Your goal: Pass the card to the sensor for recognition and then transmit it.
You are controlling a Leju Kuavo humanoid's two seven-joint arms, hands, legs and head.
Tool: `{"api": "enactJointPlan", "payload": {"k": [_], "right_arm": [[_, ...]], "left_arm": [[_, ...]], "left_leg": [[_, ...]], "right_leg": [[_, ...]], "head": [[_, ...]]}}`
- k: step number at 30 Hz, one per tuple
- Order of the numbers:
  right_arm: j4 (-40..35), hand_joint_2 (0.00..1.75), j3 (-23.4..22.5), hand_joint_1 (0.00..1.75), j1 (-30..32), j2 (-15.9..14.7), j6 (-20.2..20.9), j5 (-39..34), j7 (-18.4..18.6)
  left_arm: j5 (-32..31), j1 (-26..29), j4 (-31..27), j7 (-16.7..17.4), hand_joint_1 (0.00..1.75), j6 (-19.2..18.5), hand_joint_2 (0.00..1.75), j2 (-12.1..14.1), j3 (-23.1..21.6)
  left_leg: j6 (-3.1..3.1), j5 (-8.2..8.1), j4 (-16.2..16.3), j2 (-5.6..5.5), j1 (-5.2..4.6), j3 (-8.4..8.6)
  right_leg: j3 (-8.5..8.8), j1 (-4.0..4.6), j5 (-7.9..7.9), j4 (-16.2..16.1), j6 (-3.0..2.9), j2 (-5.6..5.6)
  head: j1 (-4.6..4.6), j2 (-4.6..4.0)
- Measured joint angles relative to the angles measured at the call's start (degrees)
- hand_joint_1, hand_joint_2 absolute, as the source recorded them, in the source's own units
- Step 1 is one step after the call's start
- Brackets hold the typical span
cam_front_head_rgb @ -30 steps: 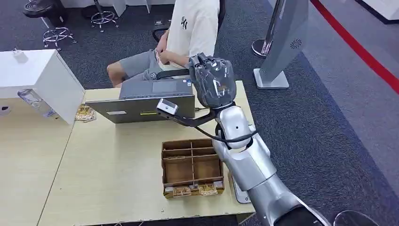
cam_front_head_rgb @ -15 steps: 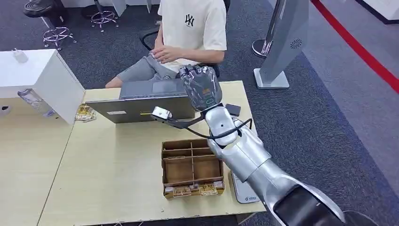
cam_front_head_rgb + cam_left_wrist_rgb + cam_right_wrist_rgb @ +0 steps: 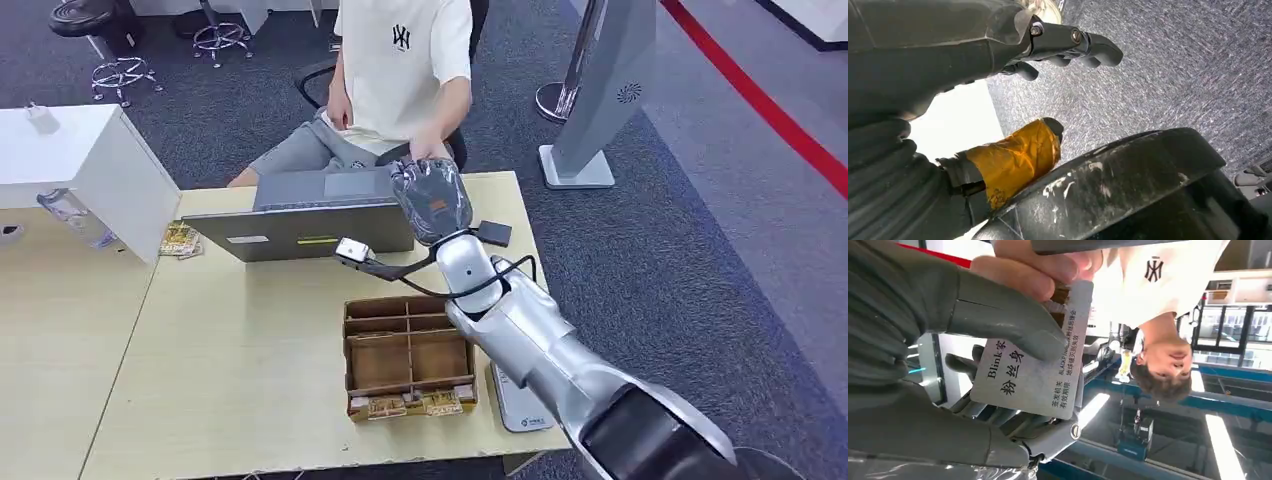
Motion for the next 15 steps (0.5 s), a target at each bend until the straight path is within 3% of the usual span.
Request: {"api": "enactJointPlan", "payload": {"k": [4, 5, 6, 15], "right_arm": [[0.2, 1.75, 0.2, 1.75, 0.0, -0.4, 0.0, 0.0, 0.5], [0.3, 1.75, 0.4, 0.44, -0.1, -0.5, 0.0, 0.0, 0.8], [0.3, 1.75, 0.6, 0.0, -0.1, -0.6, 0.0, 0.0, 1.4], [-0.7, 1.75, 3.4, 0.0, 0.1, -1.7, 0.0, 0.0, 5.6]], "left_arm": [[-0.1, 0.0, 0.0, 0.0, 0.0, -0.1, 1.75, 0.0, 0.0], [-0.1, 0.0, 0.0, 0.0, 0.0, -0.1, 1.75, 0.0, 0.0], [-0.2, 0.0, 0.0, 0.0, 0.0, -0.2, 1.75, 0.0, 0.0], [-0.2, 0.0, 0.0, 0.1, 0.0, -0.2, 1.75, 0.0, 0.0]], "left_leg": [[0.0, 0.0, 0.0, 0.0, 0.0, 0.0], [0.0, 0.0, 0.0, 0.0, 0.0, 0.0], [0.0, 0.0, 0.0, 0.0, 0.0, 0.0], [0.0, 0.0, 0.0, 0.0, 0.0, 0.0]], "right_leg": [[0.0, 0.0, 0.0, 0.0, 0.0, 0.01], [0.0, 0.0, 0.0, 0.0, 0.0, 0.01], [0.0, 0.0, 0.0, 0.0, 0.0, 0.01], [-0.02, 0.0, 0.0, 0.0, 0.0, 0.01]], "head": [[0.0, 0.0], [-0.02, 0.0], [-0.02, 0.0], [0.0, 0.0]]}}
